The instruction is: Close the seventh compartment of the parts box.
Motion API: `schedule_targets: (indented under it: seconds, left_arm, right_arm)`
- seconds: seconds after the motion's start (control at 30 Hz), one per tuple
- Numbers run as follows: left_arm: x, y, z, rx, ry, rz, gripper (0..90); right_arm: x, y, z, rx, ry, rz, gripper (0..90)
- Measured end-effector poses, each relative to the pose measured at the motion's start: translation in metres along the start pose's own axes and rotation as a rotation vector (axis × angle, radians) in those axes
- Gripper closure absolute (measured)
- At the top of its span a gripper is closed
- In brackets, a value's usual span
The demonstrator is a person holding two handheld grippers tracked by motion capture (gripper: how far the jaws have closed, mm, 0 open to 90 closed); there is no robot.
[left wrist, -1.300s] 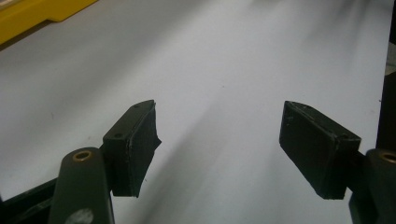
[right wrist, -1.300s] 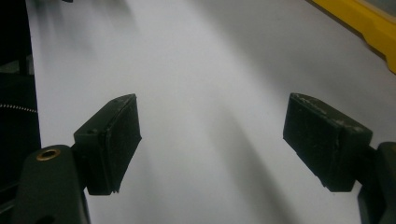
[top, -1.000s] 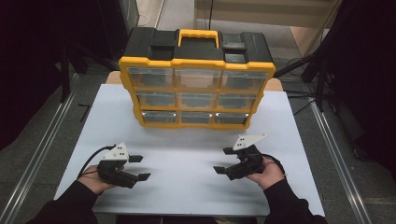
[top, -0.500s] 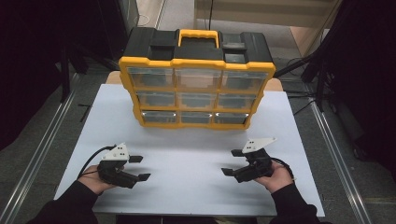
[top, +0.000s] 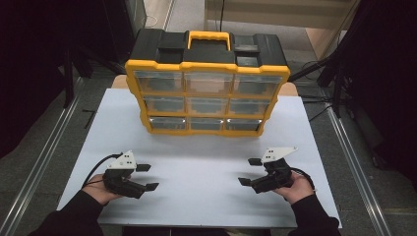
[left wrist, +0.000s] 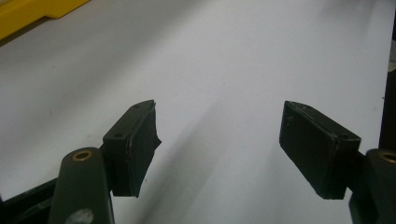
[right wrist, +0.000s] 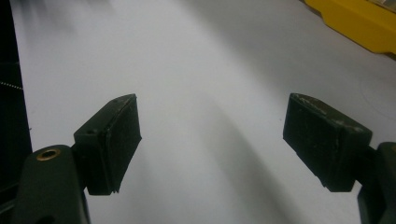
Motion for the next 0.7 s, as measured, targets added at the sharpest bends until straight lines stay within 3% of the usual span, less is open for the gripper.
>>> schedule_targets:
  seconds: [0.7]
  left_arm:
    - [0.0009, 0.0004, -0.0004, 0.007, -0.017, -0.003, 27.7]
  right_arm:
    - [0.0037, 0.0064, 0.0036, 0.005, -0.015, 0.004, 20.3]
Point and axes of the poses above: each handheld gripper's, and its own axes: x roughly forward along the jaws, z roughly out of its underside, y roughly to its right, the point moved 2 cm from there along x, roughly forward along the jaws, and after that the axes turned 1 degree about y, right-handed, at the moved point
